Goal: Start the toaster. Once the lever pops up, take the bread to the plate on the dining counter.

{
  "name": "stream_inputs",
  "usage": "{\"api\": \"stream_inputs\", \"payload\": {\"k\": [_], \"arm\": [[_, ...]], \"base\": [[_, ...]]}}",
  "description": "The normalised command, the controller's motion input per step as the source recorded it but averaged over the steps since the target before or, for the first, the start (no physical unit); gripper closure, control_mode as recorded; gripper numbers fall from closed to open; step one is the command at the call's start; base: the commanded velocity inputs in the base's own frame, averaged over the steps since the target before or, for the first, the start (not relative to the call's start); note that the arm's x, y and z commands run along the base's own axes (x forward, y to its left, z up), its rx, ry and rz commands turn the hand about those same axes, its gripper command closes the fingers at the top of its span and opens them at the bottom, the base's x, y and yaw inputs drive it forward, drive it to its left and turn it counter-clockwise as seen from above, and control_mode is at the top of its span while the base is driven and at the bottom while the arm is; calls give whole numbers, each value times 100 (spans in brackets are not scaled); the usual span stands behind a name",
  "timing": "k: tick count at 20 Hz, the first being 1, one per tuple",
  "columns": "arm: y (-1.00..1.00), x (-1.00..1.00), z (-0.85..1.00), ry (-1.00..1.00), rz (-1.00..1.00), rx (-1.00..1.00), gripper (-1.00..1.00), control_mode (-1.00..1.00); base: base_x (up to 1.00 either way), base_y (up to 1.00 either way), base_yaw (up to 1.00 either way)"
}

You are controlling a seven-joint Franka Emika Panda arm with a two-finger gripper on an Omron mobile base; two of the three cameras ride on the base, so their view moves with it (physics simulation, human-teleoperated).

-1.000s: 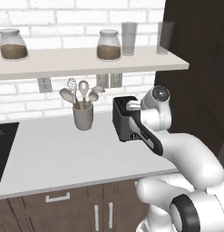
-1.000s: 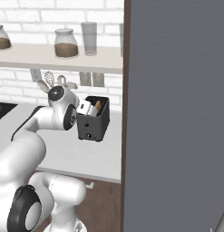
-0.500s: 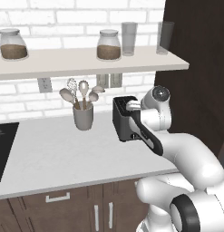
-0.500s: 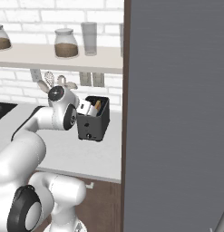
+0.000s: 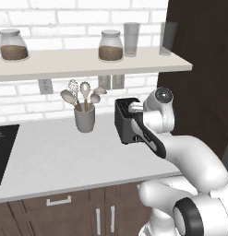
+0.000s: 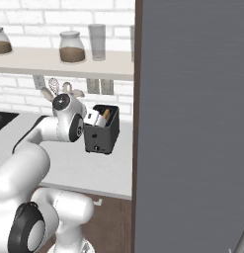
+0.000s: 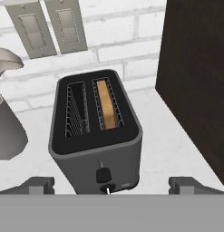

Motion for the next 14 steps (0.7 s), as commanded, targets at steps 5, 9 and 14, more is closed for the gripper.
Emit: {"api": "stream_inputs", "payload": {"k": [5,9,14], "arm": [[0,0,0,0,0,0,-100,-100],[0,0,-1,0,0,0,-100,-100],[0,0,-1,-5,0,0,-100,-100]], "base": [[0,0,0],[0,0,0],[0,0,0]]}}
